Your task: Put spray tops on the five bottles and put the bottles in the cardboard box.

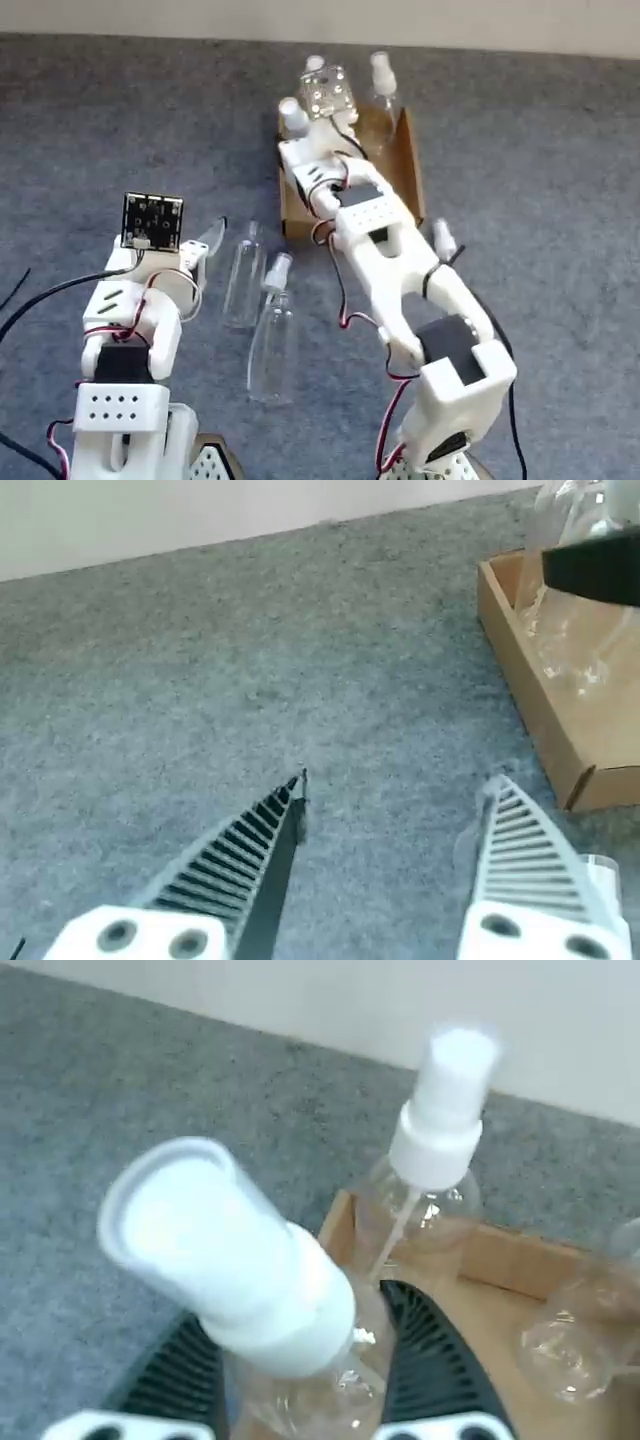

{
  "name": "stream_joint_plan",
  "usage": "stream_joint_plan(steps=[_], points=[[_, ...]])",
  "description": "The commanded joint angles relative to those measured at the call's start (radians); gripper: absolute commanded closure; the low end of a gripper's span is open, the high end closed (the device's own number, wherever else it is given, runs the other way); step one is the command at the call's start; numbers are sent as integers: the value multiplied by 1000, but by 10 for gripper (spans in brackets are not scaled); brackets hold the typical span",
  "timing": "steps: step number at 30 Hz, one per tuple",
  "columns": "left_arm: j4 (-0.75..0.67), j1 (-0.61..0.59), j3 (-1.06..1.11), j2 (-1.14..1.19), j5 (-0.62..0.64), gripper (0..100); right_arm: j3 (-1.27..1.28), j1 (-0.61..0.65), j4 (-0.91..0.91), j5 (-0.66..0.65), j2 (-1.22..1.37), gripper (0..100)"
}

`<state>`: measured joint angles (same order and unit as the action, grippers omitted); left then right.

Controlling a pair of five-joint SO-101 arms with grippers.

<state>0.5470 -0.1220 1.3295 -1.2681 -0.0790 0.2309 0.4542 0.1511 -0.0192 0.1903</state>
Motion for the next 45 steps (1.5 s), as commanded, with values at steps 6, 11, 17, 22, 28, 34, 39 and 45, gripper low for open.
stream_joint_plan(steps=[6, 11, 17, 22, 28, 34, 39, 45], points=[[-23, 24, -5, 2, -9, 745, -62, -15, -19, -3, -15, 995], [-23, 24, -5, 2, -9, 745, -62, -15, -19, -2, -15, 995], [-23, 24, -5, 2, -8, 745, -108, -31, -18, 43, 45, 995], [-23, 24, -5, 2, -8, 745, -153, -38, 21, 63, 71, 995], [-23, 24, -5, 2, -8, 745, -153, -38, 56, 61, 73, 992], [-21, 24, -5, 2, -8, 745, -197, -36, 151, 61, 74, 992], [-21, 24, -5, 2, -8, 745, -202, -36, 153, 61, 74, 991], [-21, 24, -5, 2, -8, 745, -202, -36, 153, 61, 74, 957]])
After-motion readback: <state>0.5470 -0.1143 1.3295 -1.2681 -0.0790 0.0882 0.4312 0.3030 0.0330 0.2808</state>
